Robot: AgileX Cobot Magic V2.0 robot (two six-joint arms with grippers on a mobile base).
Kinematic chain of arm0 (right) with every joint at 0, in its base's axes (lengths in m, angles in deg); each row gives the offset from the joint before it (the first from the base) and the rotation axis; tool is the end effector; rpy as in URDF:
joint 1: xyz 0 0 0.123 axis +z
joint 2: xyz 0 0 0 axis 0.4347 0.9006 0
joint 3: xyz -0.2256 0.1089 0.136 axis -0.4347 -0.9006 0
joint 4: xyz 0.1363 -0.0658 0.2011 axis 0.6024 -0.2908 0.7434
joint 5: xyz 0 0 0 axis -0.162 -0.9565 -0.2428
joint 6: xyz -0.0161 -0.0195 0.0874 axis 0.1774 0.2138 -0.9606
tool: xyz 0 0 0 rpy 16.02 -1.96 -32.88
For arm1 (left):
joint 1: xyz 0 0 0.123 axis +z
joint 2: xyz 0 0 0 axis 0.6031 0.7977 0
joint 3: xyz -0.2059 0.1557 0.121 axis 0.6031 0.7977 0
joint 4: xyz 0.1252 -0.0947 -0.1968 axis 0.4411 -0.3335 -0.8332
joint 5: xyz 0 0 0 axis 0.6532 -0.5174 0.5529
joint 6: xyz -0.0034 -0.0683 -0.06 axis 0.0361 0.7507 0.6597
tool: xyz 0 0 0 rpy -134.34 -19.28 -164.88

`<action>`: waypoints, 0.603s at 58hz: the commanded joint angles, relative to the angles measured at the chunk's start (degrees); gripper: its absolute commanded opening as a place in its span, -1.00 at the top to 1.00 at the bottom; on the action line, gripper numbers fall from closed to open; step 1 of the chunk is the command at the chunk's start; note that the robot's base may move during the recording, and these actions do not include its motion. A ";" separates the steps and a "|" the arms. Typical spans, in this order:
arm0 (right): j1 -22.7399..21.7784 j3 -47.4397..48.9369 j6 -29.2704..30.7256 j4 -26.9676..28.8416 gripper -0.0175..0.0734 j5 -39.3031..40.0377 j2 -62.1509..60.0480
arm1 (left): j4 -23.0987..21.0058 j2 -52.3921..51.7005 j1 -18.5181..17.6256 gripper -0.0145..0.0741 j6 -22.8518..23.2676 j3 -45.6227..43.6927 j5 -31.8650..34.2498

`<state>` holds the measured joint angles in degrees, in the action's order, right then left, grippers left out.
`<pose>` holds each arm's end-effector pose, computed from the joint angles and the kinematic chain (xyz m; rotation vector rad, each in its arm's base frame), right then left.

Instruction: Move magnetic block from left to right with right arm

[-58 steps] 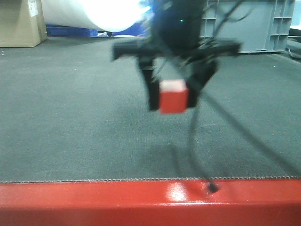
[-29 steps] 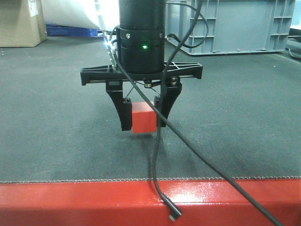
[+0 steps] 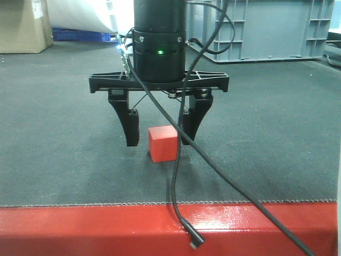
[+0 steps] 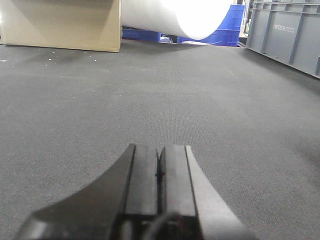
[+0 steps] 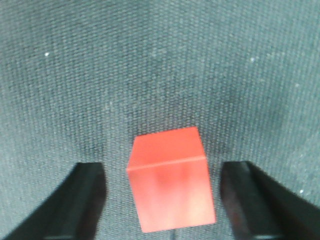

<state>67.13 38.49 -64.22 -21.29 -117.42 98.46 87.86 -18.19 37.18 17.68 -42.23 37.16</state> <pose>0.3264 0.2873 0.2304 0.0224 3.0258 0.1515 0.0565 0.0001 0.2011 -0.0297 1.5220 -0.0293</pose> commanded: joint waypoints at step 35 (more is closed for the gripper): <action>0.57 1.58 17.34 -2.98 -0.44 -1.82 -12.84 | -0.20 -0.36 -0.16 0.94 0.10 0.40 4.59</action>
<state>67.63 38.49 -51.58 -23.45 -118.39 90.57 87.86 -18.19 37.18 17.68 -42.23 37.16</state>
